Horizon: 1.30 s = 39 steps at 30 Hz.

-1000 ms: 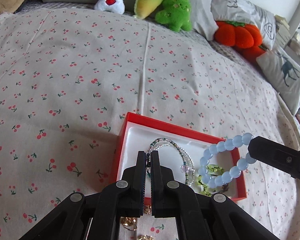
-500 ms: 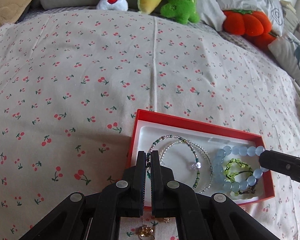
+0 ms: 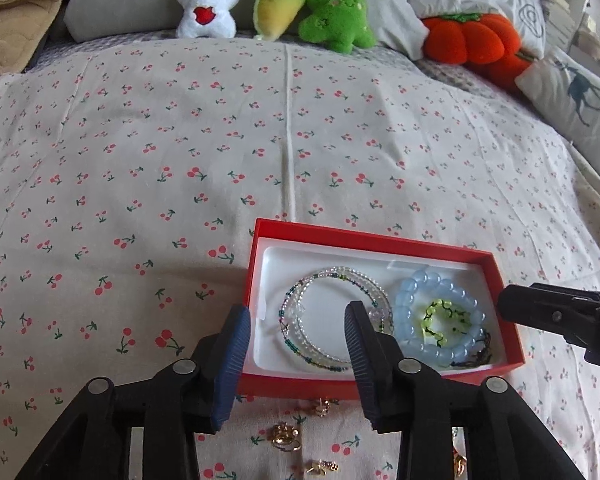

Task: Organize jewelry
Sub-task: 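Open both tools to release the bracelets in the box, then withdraw both tools toward the clip and rings beside the box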

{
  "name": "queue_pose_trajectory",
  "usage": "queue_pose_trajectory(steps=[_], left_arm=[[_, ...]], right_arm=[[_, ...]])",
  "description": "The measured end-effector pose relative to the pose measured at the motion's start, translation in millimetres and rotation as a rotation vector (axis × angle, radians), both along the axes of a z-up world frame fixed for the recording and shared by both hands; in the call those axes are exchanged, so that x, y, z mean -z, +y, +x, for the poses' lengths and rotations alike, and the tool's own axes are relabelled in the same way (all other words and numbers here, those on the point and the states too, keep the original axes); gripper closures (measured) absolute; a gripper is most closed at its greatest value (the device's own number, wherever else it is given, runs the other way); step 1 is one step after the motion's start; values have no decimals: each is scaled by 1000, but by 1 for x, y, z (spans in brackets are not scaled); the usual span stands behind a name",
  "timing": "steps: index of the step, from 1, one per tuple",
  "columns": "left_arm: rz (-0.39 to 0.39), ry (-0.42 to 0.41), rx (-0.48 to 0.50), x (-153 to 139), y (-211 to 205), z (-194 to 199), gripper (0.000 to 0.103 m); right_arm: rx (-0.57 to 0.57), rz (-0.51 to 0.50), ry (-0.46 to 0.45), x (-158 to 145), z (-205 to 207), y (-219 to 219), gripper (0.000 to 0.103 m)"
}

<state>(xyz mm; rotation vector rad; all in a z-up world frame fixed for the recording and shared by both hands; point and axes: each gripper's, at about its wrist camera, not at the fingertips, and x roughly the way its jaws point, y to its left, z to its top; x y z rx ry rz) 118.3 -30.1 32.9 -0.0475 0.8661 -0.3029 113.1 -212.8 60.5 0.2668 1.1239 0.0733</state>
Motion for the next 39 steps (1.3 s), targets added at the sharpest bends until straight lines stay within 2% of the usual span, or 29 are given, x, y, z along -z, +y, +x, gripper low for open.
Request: queue_pose_trajectory(steps=[3,8,15,28,34,39], left_arm=[[7,-4,10,-4,2,-7,51],[21,21,8,-5,10,-16,42],[35,61,-11,-1,24,-26,26],[98,155,-3,19,43,-49,17],[148,168,-8,32,50,-63,14],[149,157,-3,46,52,-81,14]], right_arm=[[-2,-10,-8,-4,-4,2,60],[10,-45,-6,-7,-15,2,49],[11,-107,6,-6,-30,4,47],[8,-137,49,6,-57,9,40],[-28,-190,73,21,-68,16,38],[-50,-192,109,39,-80,18,37]])
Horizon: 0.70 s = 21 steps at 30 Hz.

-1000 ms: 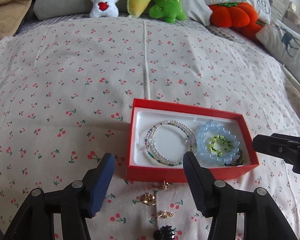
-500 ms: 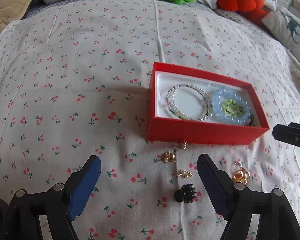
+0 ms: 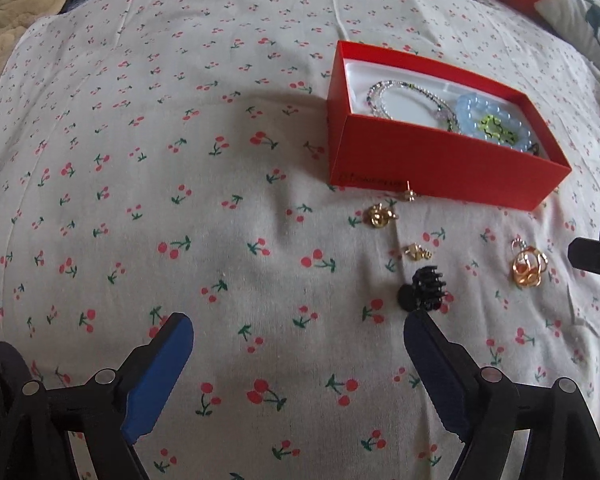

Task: Organize jewelry
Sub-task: 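Withdraw both tools toward the clip and rings beside the box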

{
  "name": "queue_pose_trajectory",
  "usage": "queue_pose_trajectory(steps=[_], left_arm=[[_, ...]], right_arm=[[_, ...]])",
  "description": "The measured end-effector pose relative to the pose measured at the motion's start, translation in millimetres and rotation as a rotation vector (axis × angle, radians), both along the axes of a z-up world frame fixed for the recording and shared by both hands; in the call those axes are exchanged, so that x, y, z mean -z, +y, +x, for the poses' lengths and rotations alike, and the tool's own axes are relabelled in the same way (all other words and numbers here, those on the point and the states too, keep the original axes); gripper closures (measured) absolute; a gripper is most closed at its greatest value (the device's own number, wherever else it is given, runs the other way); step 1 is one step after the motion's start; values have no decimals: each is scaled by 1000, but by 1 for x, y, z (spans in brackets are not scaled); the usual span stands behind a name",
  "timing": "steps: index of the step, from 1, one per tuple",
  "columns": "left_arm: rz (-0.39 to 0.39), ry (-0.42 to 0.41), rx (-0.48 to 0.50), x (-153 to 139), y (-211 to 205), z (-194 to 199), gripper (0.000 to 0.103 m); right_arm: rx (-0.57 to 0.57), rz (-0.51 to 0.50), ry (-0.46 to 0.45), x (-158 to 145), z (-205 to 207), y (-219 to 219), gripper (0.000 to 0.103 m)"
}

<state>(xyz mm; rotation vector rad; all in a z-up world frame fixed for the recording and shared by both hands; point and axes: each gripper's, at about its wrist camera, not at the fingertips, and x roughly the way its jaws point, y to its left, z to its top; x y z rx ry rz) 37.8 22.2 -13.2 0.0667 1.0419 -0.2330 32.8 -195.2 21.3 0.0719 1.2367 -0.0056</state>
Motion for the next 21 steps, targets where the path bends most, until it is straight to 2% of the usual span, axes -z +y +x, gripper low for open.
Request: queue_pose_trajectory(steps=[9,13,18,21], left_arm=[[20,-38,46,22,-14,-25,14],[37,-91,77,26,-23,-30,14],[-14,-94,95,25,-33,-26,14],[-43,-95,95,25,-40,-22,15]], right_arm=[[-49,-32,26,33,-30,0,37],[-97,-103,-54,37,-43,8,30],[-118,-183,-157,41,-57,16,23],[-102,-180,-180,42,-57,11,18]])
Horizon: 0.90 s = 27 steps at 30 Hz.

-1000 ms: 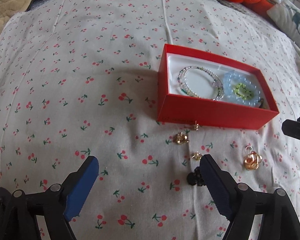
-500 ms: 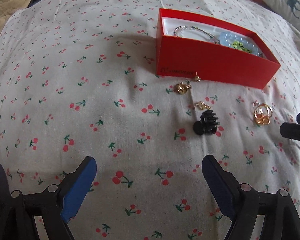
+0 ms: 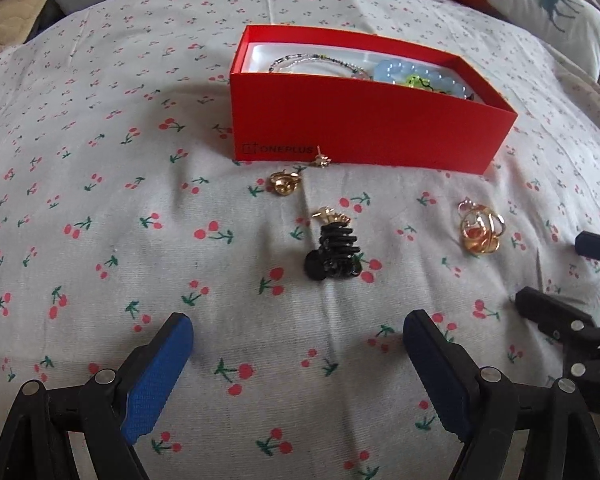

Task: Organize jewelry
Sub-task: 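Grasp the black claw clip with the left tool while the right tool grasps the gold ring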

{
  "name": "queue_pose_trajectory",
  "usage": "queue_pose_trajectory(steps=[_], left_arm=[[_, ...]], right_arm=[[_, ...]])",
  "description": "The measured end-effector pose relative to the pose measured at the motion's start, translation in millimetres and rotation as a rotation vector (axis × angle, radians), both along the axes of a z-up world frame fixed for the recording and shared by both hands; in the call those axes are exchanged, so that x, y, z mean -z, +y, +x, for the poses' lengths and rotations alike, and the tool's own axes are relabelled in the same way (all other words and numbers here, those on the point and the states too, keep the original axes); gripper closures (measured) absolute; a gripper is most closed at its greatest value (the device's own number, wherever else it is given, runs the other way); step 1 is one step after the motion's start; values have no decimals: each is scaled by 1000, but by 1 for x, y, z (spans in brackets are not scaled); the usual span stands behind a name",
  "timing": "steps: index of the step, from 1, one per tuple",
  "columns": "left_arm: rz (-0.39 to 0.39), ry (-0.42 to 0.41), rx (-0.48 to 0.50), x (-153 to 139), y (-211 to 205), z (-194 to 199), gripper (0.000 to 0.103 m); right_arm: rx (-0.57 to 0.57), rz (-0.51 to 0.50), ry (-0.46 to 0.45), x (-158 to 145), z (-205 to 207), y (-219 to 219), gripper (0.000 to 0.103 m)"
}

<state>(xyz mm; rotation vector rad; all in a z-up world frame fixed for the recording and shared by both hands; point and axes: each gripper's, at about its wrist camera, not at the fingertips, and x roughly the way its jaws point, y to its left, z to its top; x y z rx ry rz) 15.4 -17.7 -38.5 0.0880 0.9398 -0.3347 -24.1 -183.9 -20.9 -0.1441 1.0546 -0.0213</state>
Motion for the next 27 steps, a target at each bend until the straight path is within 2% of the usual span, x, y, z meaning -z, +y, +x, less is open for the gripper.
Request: queue_pose_trajectory(steps=[4,6,7,10,11,12,20,27], left_arm=[[-28,-10,6,-1,-9,4,28],[-24,-18,3,-1,-13,6,42],[-20,-21,-1,-1,-14,7,45],[-26,-27,-13,-1,-15,9,62],[-28,-26,-12,-1,-15,10,75],[-29,-23,-8,-1,-15,11,78],[-13,-25,16,-8,-8,3,78],[5,-18,-6,-10,10,-4,78]], right_arm=[[21,27,-3,1,1,-7,13],[22,31,-2,1,1,-9,12],[22,30,-2,1,1,-8,12],[22,27,-3,1,2,-8,12],[22,26,-2,1,3,-9,12],[23,28,0,1,3,-9,12],[24,67,17,1,11,-4,12],[-11,115,35,1,21,20,12]])
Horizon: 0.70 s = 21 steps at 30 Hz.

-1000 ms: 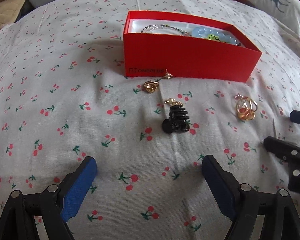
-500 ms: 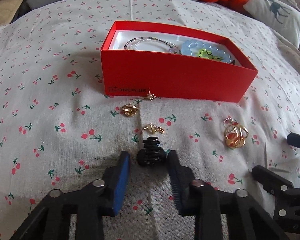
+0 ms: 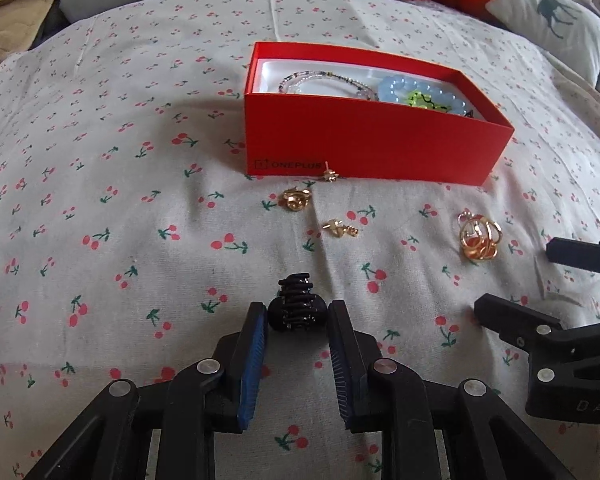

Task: Organize jewelry
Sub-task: 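Grasp the black claw clip with the left tool while the right tool grasps the gold ring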

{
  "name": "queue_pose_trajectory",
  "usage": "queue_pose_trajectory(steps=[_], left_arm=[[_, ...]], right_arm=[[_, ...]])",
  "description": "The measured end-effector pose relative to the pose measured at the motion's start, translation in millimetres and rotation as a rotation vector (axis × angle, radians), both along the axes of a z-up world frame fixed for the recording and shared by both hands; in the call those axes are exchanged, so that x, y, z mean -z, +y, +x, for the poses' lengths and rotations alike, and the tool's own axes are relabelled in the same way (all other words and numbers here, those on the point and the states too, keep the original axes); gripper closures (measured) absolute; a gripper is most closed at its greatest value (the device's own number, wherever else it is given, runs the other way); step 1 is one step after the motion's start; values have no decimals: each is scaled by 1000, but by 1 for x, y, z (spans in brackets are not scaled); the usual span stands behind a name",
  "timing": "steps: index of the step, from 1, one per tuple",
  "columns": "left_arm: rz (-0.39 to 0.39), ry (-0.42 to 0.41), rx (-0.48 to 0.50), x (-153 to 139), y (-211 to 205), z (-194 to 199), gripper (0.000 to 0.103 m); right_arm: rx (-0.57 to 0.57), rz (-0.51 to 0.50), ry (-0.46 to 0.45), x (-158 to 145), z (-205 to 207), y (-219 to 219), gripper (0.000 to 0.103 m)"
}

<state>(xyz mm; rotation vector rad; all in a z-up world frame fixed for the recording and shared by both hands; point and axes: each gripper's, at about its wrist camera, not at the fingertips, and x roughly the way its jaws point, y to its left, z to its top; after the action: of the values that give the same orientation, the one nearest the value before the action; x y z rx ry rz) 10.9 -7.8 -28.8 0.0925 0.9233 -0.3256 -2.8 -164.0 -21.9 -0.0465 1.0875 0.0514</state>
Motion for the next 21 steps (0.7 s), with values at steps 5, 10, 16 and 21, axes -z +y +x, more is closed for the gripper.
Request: queue_pose_trajectory(steps=[5,10,16,21], left_arm=[[3,8,-19,1,13,-3,78],[-3,10,-33,-1,22,-5,78],[-2,20,-41,-2,26,-4,78],[-2,27,-42,-1,27,-4,78]], right_arm=[[-8,45,1,0,11,13,17],[6,60,-4,-1,19,17,36],[19,60,-13,-1,22,15,68],[20,92,-5,-3,20,6,78]])
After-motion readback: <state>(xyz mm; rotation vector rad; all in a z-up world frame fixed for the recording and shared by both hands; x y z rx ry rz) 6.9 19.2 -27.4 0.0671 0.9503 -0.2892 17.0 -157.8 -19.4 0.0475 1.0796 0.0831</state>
